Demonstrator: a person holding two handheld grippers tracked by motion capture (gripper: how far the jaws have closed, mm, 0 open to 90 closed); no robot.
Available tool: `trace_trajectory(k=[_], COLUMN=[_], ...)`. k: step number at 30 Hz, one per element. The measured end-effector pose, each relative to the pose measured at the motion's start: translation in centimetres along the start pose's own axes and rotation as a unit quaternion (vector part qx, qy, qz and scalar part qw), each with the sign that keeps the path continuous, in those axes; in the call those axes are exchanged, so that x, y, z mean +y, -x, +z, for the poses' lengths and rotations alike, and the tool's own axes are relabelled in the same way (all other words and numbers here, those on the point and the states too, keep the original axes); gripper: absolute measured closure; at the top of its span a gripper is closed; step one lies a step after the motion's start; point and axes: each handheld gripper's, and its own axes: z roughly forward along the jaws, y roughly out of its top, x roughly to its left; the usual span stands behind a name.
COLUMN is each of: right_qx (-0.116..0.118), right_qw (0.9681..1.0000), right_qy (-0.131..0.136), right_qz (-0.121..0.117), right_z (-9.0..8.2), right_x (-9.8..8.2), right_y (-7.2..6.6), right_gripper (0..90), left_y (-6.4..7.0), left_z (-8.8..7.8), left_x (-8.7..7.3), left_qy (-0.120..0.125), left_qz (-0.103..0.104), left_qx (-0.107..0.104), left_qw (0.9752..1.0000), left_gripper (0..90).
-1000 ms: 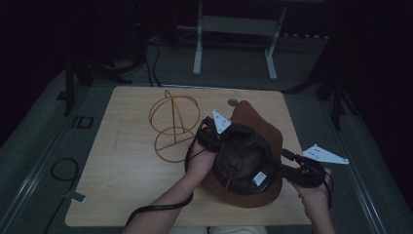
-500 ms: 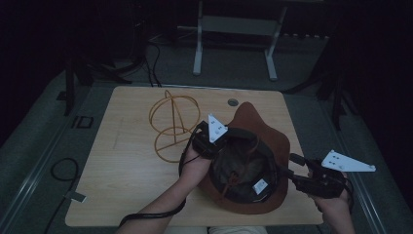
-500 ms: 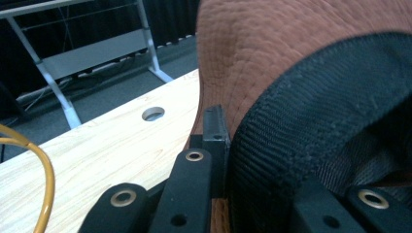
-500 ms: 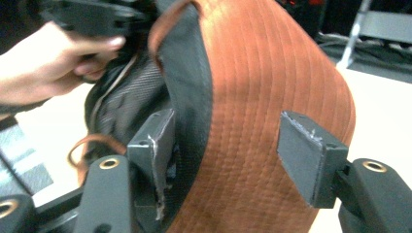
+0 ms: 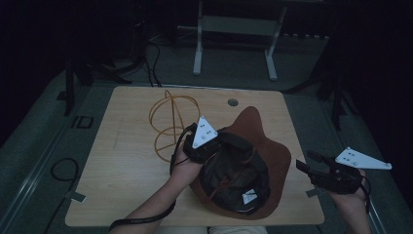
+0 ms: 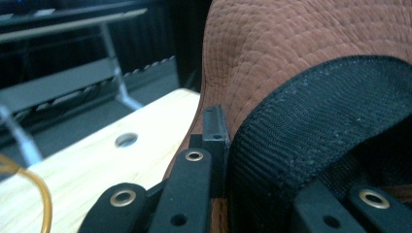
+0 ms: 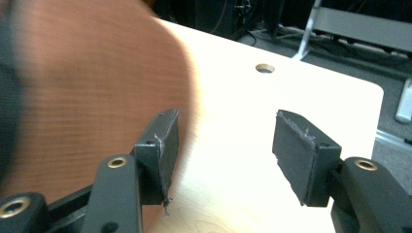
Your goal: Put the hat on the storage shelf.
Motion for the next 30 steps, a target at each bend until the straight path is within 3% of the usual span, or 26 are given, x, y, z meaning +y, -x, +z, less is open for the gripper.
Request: trace_trajectory(k=[4,8,14,17,19,22,28,30], right_qx=[0.008,0.036,0.09,0.121,0.141,0.183,0.25,0.257], right_qw=[0.9999,0.9992,0.9954,0.9915,0.9889,0.9815,0.9671,0.9652], right_qy=[-0.011,-0.012,-0.002,0.003,0.005,0.004,0.013,0.022], right_qz=[-0.001,-0.012,-0.031,-0.048,-0.047,-0.054,-0.042,-0.04], right_z=[1.1,2.3,4.0,5.5,6.5,8.1,9.8,10.0], right_x=[-0.2,-0.1,0.9,1.5,1.9,2.3,2.5,2.7], right_y=[0.4,-0.2,-2.2,-3.5,-4.2,-5.7,-6.9,-7.2], right_gripper=[42.3,42.3,41.8,41.8,41.8,40.5,38.7,39.7], left_y=[-0.3,-0.8,-1.1,-0.8,-0.3,0.2,1.7,2.4], left_z=[-0.9,-1.8,-2.5,-2.4,-2.1,-1.5,-0.1,0.2], left_x=[-0.6,-1.0,-0.8,-0.7,-0.6,-0.7,-1.1,-1.1], left_qy=[0.023,0.056,0.097,0.116,0.119,0.121,0.105,0.105], left_qz=[0.012,0.016,0.0,-0.004,-0.003,-0.003,0.022,0.034], left_qx=[-0.047,-0.096,-0.129,-0.135,-0.136,-0.136,-0.122,-0.115], left_qw=[0.9985,0.9937,0.9869,0.984,0.9836,0.9833,0.9868,0.9873], left_gripper=[86.4,86.3,86.3,86.3,86.3,86.3,86.3,86.2])
